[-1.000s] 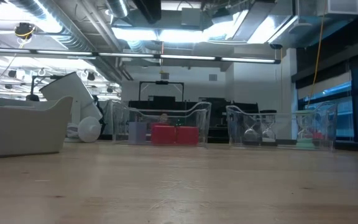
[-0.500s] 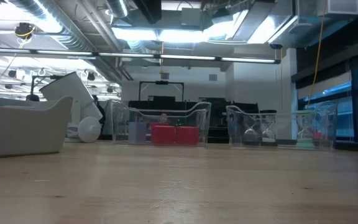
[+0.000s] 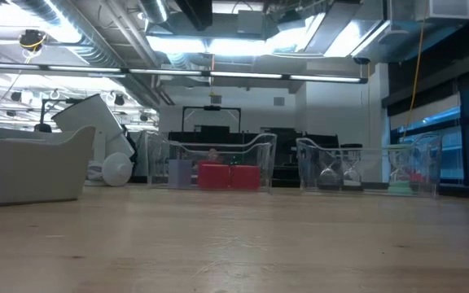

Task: Pick & Place Office items
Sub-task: Put the blue hourglass into the right transparent bin

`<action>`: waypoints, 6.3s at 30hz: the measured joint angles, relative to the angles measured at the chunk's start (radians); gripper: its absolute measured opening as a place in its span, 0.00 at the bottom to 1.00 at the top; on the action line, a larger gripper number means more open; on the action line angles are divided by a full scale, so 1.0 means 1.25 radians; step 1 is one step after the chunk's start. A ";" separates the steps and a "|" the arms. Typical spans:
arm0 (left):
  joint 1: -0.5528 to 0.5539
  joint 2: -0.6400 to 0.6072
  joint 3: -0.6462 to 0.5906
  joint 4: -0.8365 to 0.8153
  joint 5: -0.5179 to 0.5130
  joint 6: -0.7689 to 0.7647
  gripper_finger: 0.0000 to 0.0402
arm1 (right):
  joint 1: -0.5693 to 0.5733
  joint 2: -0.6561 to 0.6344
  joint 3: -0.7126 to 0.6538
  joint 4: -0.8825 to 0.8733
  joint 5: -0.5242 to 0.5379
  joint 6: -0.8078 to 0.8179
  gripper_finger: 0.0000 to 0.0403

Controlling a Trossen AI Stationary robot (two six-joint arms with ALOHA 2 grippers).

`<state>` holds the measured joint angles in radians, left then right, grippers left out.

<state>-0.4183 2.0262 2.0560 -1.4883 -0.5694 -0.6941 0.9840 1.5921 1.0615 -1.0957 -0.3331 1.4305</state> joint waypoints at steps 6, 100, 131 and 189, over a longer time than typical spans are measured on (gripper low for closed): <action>0.000 0.000 0.000 0.000 0.000 0.000 0.42 | 0.000 0.000 0.000 0.000 0.000 -0.003 0.53; -0.083 0.001 -0.005 0.577 -0.291 0.455 0.48 | -0.132 -0.004 0.502 0.102 0.940 -0.513 0.54; 0.162 0.008 -0.003 0.555 -0.044 0.444 0.48 | -0.152 -0.135 0.497 -0.360 0.831 -0.226 0.87; 0.431 0.260 -0.003 0.987 -0.188 2.014 0.48 | -0.163 -0.140 0.478 -0.380 0.851 -0.297 0.75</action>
<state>0.1199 2.3516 2.0518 -0.2548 -0.8043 1.8235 0.7803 1.4171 1.6592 -1.5707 0.7307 1.0588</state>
